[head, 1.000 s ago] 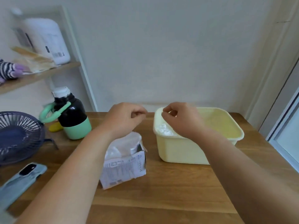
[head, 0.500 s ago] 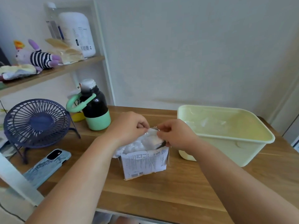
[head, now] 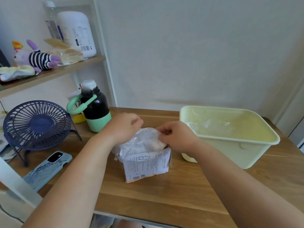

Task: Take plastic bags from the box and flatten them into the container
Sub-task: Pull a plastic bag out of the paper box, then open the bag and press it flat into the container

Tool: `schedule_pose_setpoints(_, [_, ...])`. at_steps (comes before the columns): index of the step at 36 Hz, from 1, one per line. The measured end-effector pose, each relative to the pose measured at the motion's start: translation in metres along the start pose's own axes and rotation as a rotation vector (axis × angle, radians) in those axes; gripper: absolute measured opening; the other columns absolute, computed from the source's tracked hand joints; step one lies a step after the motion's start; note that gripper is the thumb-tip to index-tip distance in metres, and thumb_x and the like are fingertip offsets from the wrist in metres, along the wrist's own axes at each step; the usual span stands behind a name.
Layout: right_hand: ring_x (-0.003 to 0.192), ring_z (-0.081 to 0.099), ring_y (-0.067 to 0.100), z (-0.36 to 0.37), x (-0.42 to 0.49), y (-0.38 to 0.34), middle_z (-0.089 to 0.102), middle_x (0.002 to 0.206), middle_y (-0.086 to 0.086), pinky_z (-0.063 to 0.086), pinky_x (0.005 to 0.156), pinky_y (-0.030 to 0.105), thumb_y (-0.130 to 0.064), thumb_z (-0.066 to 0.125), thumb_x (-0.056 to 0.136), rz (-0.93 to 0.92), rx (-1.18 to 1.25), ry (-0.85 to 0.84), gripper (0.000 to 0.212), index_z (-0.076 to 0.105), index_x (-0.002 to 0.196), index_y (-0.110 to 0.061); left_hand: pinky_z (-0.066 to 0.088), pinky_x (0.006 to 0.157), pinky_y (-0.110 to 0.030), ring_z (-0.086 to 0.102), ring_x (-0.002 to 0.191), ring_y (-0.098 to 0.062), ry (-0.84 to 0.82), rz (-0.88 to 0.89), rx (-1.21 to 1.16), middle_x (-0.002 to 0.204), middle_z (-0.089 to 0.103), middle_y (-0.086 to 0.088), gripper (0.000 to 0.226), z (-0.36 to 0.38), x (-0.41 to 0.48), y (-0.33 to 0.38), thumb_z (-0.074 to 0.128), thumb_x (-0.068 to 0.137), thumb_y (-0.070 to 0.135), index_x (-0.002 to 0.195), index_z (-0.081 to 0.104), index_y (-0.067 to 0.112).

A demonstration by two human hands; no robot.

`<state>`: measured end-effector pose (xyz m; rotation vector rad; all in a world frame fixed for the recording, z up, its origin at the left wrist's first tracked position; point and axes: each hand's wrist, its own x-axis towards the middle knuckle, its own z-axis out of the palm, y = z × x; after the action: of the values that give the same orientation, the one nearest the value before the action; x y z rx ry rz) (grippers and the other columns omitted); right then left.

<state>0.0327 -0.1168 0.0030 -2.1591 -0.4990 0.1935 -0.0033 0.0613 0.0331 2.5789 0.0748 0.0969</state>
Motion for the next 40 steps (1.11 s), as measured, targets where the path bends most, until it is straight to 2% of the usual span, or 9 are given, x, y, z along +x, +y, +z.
schedule_pose_setpoints(4, [0.076,0.052,-0.001,0.004,0.002,0.002,0.054,0.083,-0.019,0.043,0.072,0.018,-0.004,0.056,0.086,-0.021,-0.004,0.022,0.031,0.067,0.114,-0.014,0.05,0.083,-0.024,0.061,0.093,-0.002,-0.08,-0.009,0.098,0.099,0.069,0.015,0.019,0.001,-0.004,-0.005,0.057,0.095,0.033,0.106,0.072,0.028])
schedule_pose_setpoints(9, [0.078,0.052,-0.004,0.005,0.001,0.002,0.053,0.084,-0.022,0.041,0.067,0.01,-0.009,0.059,0.088,-0.051,0.004,0.009,0.032,0.065,0.118,-0.015,0.054,0.086,-0.028,0.063,0.089,-0.001,0.035,0.026,0.08,0.092,0.07,0.016,0.021,0.007,-0.002,-0.004,0.06,0.091,0.015,0.1,0.074,0.027])
schedule_pose_setpoints(17, [0.09,0.062,0.015,0.004,-0.002,0.004,0.064,0.088,-0.009,0.052,0.08,0.028,-0.012,0.059,0.089,-0.035,-0.011,0.029,0.024,0.069,0.11,-0.016,0.048,0.091,-0.029,0.06,0.098,-0.006,-0.064,0.138,0.066,0.104,0.066,0.014,0.02,0.009,-0.007,0.001,0.056,0.096,0.034,0.108,0.071,0.03])
schedule_pose_setpoints(21, [0.087,0.061,0.011,0.006,-0.001,0.004,0.063,0.089,-0.01,0.052,0.078,0.023,-0.014,0.06,0.09,-0.024,0.0,0.038,0.022,0.07,0.109,-0.015,0.052,0.083,-0.037,0.064,0.088,-0.016,-0.1,0.09,0.162,0.095,0.072,0.001,0.021,0.012,-0.008,-0.001,0.056,0.097,0.031,0.1,0.074,0.02])
schedule_pose_setpoints(25, [0.09,0.064,0.018,0.006,-0.001,0.002,0.069,0.095,-0.001,0.054,0.08,0.031,-0.013,0.06,0.089,-0.022,-0.021,0.025,0.02,0.072,0.105,-0.016,0.049,0.075,-0.016,0.063,0.077,0.003,0.001,0.094,0.062,0.076,0.069,0.018,0.01,0.01,-0.007,0.001,0.069,0.088,0.023,0.093,0.075,0.03])
schedule_pose_setpoints(28, [0.092,0.064,0.018,0.004,-0.002,0.001,0.069,0.097,0.0,0.054,0.083,0.032,-0.011,0.06,0.089,-0.023,-0.037,0.006,0.022,0.071,0.107,-0.016,0.051,0.076,-0.016,0.064,0.072,0.008,0.04,0.088,-0.086,0.07,0.07,0.017,0.019,0.006,-0.005,0.006,0.079,0.079,0.019,0.082,0.071,0.036])
schedule_pose_setpoints(32, [0.089,0.063,0.015,0.002,-0.001,-0.001,0.065,0.089,-0.007,0.054,0.082,0.03,-0.01,0.061,0.087,-0.038,-0.043,-0.005,0.021,0.07,0.106,-0.015,0.052,0.077,-0.019,0.067,0.075,0.004,0.051,0.062,-0.293,0.077,0.074,0.012,0.021,0.006,-0.003,0.013,0.082,0.074,0.013,0.086,0.073,0.028])
schedule_pose_setpoints(35, [0.084,0.059,0.01,0.002,0.0,0.001,0.059,0.085,-0.013,0.051,0.076,0.023,-0.009,0.062,0.087,-0.04,-0.021,0.0,0.025,0.068,0.11,-0.015,0.049,0.073,-0.009,0.067,0.083,0.001,0.119,0.022,-0.437,0.087,0.073,0.01,0.02,0.007,-0.001,0.016,0.076,0.08,0.011,0.095,0.072,0.024])
schedule_pose_setpoints(40, [0.075,0.053,0.002,0.003,0.0,0.005,0.057,0.083,-0.013,0.047,0.068,0.016,-0.01,0.062,0.087,-0.04,0.002,0.012,0.021,0.068,0.107,-0.016,0.05,0.071,-0.019,0.063,0.088,-0.005,0.051,-0.116,-0.326,0.103,0.067,0.009,0.025,-0.003,-0.003,0.006,0.071,0.087,0.027,0.111,0.063,0.024])
